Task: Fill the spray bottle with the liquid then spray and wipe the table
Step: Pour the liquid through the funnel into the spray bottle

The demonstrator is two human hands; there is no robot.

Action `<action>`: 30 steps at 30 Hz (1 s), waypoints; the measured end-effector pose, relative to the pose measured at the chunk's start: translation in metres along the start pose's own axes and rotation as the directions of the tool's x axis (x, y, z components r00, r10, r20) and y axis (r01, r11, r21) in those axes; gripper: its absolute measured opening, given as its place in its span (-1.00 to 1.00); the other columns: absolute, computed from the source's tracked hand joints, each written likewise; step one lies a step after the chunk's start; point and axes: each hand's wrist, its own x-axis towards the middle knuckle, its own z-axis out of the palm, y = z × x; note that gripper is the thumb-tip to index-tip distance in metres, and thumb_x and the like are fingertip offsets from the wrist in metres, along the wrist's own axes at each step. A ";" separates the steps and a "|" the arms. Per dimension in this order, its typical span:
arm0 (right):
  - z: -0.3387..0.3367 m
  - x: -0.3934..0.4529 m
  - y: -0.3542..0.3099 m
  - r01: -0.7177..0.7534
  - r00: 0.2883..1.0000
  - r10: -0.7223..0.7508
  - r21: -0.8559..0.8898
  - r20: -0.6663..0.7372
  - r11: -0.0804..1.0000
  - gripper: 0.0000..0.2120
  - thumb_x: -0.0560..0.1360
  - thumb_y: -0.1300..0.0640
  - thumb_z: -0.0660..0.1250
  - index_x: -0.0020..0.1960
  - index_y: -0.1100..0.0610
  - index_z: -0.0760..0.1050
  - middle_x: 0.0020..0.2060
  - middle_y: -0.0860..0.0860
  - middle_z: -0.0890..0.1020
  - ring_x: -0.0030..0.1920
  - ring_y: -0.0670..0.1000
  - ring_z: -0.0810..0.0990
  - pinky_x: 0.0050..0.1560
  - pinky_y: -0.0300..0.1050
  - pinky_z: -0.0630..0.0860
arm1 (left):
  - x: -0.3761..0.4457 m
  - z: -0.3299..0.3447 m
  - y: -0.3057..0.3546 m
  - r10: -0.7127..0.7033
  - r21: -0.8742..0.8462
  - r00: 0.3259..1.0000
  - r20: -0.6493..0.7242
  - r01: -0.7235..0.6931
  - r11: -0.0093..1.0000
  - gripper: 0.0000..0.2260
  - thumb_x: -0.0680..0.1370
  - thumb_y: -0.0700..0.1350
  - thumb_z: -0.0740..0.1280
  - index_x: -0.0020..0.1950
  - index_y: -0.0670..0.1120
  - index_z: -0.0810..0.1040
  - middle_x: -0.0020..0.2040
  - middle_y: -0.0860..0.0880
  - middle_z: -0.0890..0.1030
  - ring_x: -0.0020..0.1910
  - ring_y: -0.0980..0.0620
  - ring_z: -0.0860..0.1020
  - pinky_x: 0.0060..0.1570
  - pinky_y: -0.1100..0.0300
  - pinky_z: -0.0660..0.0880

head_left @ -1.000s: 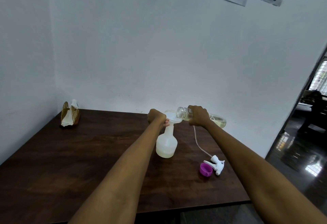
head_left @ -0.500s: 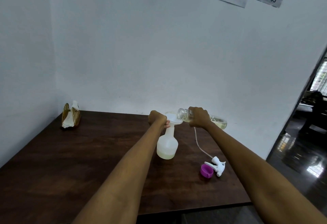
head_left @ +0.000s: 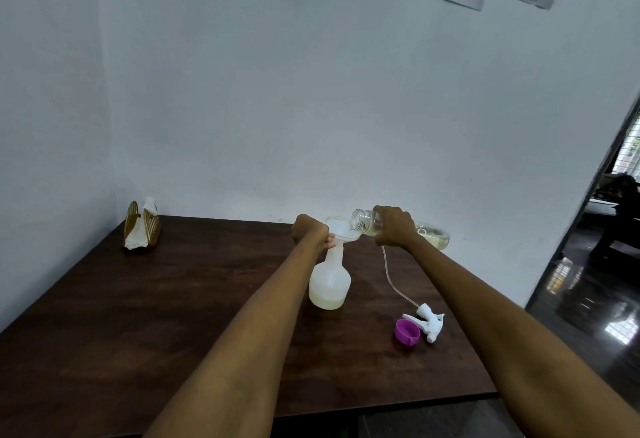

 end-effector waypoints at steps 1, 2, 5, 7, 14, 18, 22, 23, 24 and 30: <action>0.000 0.000 0.000 0.001 1.000 -0.001 -0.007 0.000 1.000 -0.60 0.29 0.26 0.39 0.12 0.21 0.44 0.03 0.11 0.61 0.09 0.18 0.55 -0.01 -0.07 0.38 | 0.000 0.001 0.000 0.003 0.001 1.000 0.004 -0.003 1.000 -0.83 0.59 -0.41 0.18 -0.19 -0.30 0.43 -0.40 -0.17 0.42 -0.47 0.03 0.42 -0.14 0.11 0.55; 0.000 0.000 0.000 0.000 1.000 0.000 -0.012 -0.001 1.000 -0.60 0.29 0.26 0.38 0.12 0.20 0.44 0.03 0.11 0.61 0.09 0.18 0.55 -0.03 -0.08 0.37 | -0.001 0.001 0.000 0.006 0.003 1.000 0.009 -0.006 1.000 -0.89 0.59 -0.40 0.18 -0.12 -0.31 0.43 -0.40 -0.17 0.42 -0.47 0.03 0.42 -0.13 0.10 0.55; 0.000 0.000 0.000 -0.002 1.000 0.002 -0.013 0.001 1.000 -0.60 0.29 0.27 0.38 0.12 0.20 0.44 0.04 0.11 0.61 0.09 0.18 0.55 -0.04 -0.09 0.35 | 0.000 0.001 -0.001 0.020 0.011 1.000 0.010 -0.020 1.000 -0.90 0.59 -0.40 0.19 0.02 -0.32 0.49 -0.40 -0.17 0.42 -0.47 0.03 0.43 -0.14 0.10 0.55; 0.000 -0.001 0.000 -0.005 1.000 0.006 -0.019 0.010 1.000 -0.59 0.30 0.26 0.39 0.14 0.19 0.44 0.05 0.10 0.60 0.10 0.17 0.55 0.02 -0.07 0.39 | 0.002 0.001 -0.001 0.031 0.018 1.000 0.002 -0.031 0.999 -0.84 0.58 -0.40 0.20 0.11 -0.38 0.51 -0.40 -0.17 0.43 -0.48 0.02 0.43 -0.17 0.10 0.56; 0.000 -0.002 -0.001 -0.005 1.000 0.005 -0.027 0.019 1.000 -0.58 0.31 0.26 0.39 0.16 0.19 0.44 0.06 0.11 0.60 0.12 0.17 0.54 0.06 -0.05 0.40 | 0.006 0.000 -0.002 0.023 0.025 1.000 -0.018 -0.022 0.999 -0.86 0.58 -0.39 0.23 -0.18 -0.29 0.47 -0.37 -0.20 0.47 -0.49 0.02 0.44 -0.36 0.12 0.58; 0.001 -0.001 -0.002 -0.004 1.000 0.005 -0.022 0.016 1.000 -0.57 0.30 0.26 0.39 0.16 0.18 0.44 0.07 0.10 0.60 0.13 0.17 0.54 0.07 -0.05 0.40 | 0.009 0.000 -0.003 0.022 0.028 0.999 -0.042 -0.021 0.999 -0.86 0.56 -0.40 0.25 -0.19 -0.30 0.47 -0.41 -0.19 0.45 -0.49 0.01 0.46 -0.33 0.10 0.60; 0.000 -0.001 -0.003 -0.003 1.000 0.003 -0.025 0.021 1.000 -0.56 0.30 0.25 0.42 0.16 0.19 0.44 0.08 0.10 0.60 0.15 0.17 0.53 0.07 -0.03 0.41 | 0.009 0.000 -0.004 0.038 0.051 0.998 -0.051 -0.036 0.998 -0.81 0.54 -0.41 0.27 -0.27 -0.28 0.46 -0.42 -0.18 0.46 -0.51 0.01 0.47 -0.51 0.18 0.53; 0.000 -0.001 -0.003 -0.003 1.000 0.003 -0.024 0.020 1.000 -0.56 0.30 0.25 0.42 0.16 0.19 0.44 0.08 0.10 0.60 0.14 0.17 0.53 0.07 -0.03 0.41 | 0.009 0.000 -0.004 0.035 0.050 0.998 -0.045 -0.033 0.998 -0.81 0.55 -0.41 0.27 -0.27 -0.28 0.46 -0.42 -0.18 0.46 -0.51 0.01 0.46 -0.53 0.19 0.52; 0.000 -0.002 -0.002 -0.003 1.000 0.003 -0.024 0.021 1.000 -0.56 0.30 0.25 0.41 0.16 0.19 0.44 0.08 0.11 0.60 0.14 0.17 0.53 0.07 -0.04 0.41 | 0.009 0.000 -0.004 0.035 0.050 0.998 -0.042 -0.033 0.998 -0.78 0.55 -0.41 0.27 -0.31 -0.27 0.44 -0.42 -0.18 0.46 -0.51 0.01 0.46 -0.58 0.20 0.51; 0.000 -0.002 -0.002 0.005 1.000 -0.004 -0.032 0.022 0.999 -0.57 0.31 0.25 0.41 0.16 0.19 0.44 0.08 0.11 0.60 0.13 0.17 0.54 0.06 -0.05 0.41 | 0.008 -0.001 -0.004 0.030 0.027 0.999 -0.025 -0.029 0.999 -0.79 0.55 -0.42 0.24 -0.29 -0.30 0.43 -0.41 -0.20 0.45 -0.50 0.00 0.46 -0.73 0.26 0.43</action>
